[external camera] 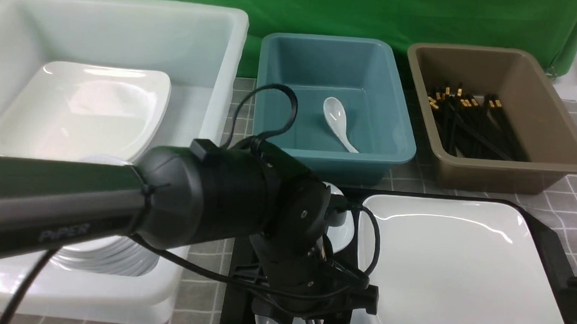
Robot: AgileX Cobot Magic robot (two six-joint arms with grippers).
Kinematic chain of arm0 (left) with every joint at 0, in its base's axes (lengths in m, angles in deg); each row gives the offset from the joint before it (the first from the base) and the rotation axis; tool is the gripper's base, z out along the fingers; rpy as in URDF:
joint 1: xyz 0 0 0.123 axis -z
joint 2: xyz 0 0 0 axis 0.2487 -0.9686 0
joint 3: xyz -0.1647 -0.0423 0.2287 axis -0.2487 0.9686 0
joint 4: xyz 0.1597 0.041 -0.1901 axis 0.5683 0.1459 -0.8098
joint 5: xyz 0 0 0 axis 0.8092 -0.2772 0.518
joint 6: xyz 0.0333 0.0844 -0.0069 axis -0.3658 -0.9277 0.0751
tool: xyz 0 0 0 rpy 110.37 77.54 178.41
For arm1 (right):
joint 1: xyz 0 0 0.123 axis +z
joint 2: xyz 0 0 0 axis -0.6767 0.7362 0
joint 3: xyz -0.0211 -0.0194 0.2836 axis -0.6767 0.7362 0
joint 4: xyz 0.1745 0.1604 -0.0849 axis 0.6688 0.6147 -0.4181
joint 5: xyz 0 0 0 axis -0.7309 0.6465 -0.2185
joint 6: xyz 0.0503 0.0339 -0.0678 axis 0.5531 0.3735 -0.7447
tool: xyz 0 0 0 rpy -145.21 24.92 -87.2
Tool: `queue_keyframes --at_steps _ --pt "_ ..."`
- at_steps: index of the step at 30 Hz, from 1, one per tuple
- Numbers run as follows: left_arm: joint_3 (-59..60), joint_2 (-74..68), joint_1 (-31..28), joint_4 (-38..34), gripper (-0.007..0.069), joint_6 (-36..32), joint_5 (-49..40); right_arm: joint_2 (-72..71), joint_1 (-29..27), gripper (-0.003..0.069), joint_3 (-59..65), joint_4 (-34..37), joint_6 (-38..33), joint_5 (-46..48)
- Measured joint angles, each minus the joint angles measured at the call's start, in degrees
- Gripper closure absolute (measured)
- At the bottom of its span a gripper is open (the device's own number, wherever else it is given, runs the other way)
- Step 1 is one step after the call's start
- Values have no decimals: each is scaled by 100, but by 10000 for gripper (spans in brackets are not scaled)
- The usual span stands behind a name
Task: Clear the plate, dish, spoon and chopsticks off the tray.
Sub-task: Use the left arm to grab a pair of chopsticks from the plate
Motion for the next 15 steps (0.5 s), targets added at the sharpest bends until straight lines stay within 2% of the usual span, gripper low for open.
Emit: queue_keyframes --at_steps 12,15 --pt "0 -289 0 90 193 6 201 0 0 543 0 -11 0 16" --pt "0 -295 0 124 227 1 205 0 0 536 0 -11 -5 16"
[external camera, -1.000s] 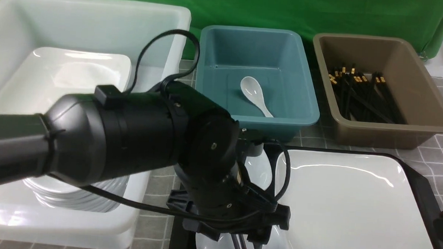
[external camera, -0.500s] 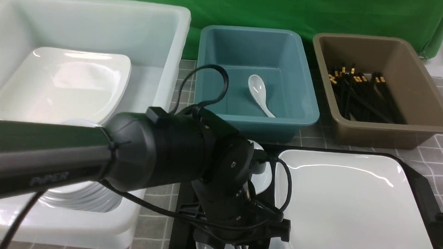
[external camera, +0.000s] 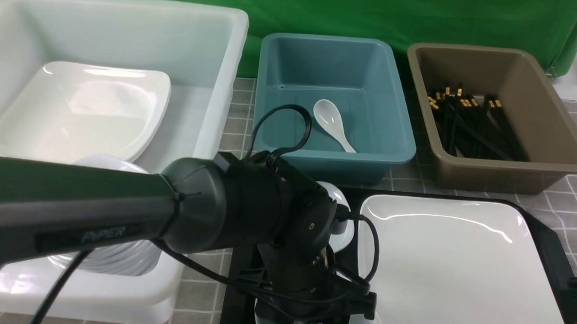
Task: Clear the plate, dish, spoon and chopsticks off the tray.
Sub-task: Use the left arm to grab a pair of chopsticks from the plate
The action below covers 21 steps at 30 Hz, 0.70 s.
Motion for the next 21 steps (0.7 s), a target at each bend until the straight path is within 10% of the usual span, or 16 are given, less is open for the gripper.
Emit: queue_keyframes --at_steps 12,21 --pt "0 -20 0 21 564 -101 -25 0 0 517 0 0 -9 19" --pt "0 657 0 127 582 -183 -359 0 0 505 0 0 -9 18"
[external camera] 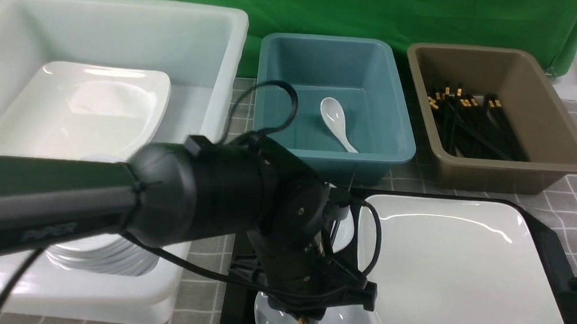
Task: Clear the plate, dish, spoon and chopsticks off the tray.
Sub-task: Use the left arm to grab a pair of chopsticks from the plate, then use the left arm to put the chopsticks into the small storage box on the right
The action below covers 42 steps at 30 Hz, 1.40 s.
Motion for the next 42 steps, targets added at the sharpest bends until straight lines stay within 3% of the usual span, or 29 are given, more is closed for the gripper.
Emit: queue_keyframes --at_steps 10,15,17,23,29,37,42 --pt "-24 761 0 11 582 -433 -238 0 0 501 -21 -145 127 -41" --pt "-668 811 0 10 582 -1049 -273 0 0 496 -312 -1153 1389 54" --pt "-1224 637 0 141 582 -1306 -277 0 0 496 -462 -1464 1799 227" --pt "-3241 -546 -70 274 582 -2070 -385 -14 0 495 -720 -1696 2174 940" --pt "-6159 -2367 -384 201 582 -2412 -642 -582 0 496 -741 -2035 2630 1855" --pt "-9004 -4602 -502 -437 582 -2512 -410 -1319 0 496 -747 -1468 2664 2029" --pt "-9347 -5178 -507 -759 582 -2492 235 -1357 0 496 -752 -1149 2606 2216"
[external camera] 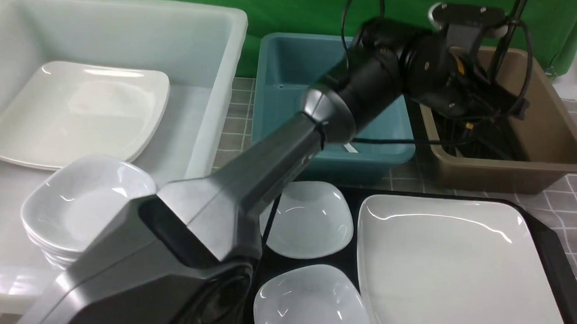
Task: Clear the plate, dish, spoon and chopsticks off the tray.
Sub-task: Use the left arm to put the chopsticks into the small storage box on the right
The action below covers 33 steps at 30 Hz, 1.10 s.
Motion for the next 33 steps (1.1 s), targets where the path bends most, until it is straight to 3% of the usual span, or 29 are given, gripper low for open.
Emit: queue_keyframes --at_steps 7,20,25,30,33 --pt "-42 -226 -30 16 582 75 582 0 0 496 0 193 -102 60" --pt "-42 -500 -116 86 569 128 620 0 0 501 0 251 -156 32" --pt "-42 -531 -116 86 477 128 778 0 0 501 0 251 -156 28" --pt "-48 -556 -116 13 280 128 899 0 0 501 0 251 -156 28" --pt "-48 -556 -116 -5 218 128 992 0 0 501 0 251 -168 28"
